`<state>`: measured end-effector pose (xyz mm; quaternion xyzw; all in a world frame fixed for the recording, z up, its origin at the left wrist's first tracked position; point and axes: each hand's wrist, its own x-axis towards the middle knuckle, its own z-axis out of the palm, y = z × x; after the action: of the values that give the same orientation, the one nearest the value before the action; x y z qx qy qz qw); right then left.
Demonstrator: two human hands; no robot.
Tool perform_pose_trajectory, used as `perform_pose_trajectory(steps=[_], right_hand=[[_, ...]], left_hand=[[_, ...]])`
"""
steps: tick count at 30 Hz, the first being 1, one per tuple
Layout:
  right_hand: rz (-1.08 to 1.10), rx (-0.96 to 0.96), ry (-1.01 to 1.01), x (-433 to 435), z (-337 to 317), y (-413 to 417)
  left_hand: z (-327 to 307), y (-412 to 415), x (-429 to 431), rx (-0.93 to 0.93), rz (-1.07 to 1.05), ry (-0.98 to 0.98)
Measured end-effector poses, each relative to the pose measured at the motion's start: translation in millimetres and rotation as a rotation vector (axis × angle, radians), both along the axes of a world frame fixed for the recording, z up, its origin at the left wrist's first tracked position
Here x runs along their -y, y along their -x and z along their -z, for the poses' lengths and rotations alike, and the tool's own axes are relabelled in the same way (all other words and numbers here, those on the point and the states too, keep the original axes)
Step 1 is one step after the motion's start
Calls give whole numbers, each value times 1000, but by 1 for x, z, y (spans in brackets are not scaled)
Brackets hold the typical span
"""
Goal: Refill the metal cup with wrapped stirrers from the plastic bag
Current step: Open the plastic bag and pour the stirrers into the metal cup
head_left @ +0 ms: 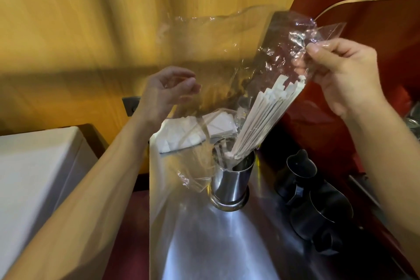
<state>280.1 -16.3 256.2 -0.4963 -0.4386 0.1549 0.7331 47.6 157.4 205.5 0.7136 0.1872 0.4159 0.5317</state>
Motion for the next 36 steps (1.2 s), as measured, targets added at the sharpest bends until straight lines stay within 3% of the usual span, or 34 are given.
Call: perform_pose_trajectory(steps=[5, 8, 13, 15, 18, 21, 26, 30, 36], right_hand=[[43, -57, 70, -7, 22, 6], [61, -42, 147, -10, 39, 11], [30, -126, 228, -5, 71, 14], [-16, -155, 272, 1, 82, 13], [-99, -93, 327, 9, 97, 11], [-1, -59, 275, 10, 102, 13], [63, -79, 154, 2, 71, 15], [42, -31, 123, -5, 41, 14], [-27, -31, 85, -11, 22, 20]], left_hand=[[22, -9, 3, -175, 34, 80], [35, -17, 6, -294, -65, 20], [49, -22, 7, -574, 58, -76], [55, -25, 6, -509, 20, -157], [58, -27, 9, -390, -13, -96], [55, -31, 17, -419, 15, -82], [44, -38, 26, -387, 73, 16], [35, -39, 30, -448, 14, -99], [27, -39, 28, -279, -25, -42]])
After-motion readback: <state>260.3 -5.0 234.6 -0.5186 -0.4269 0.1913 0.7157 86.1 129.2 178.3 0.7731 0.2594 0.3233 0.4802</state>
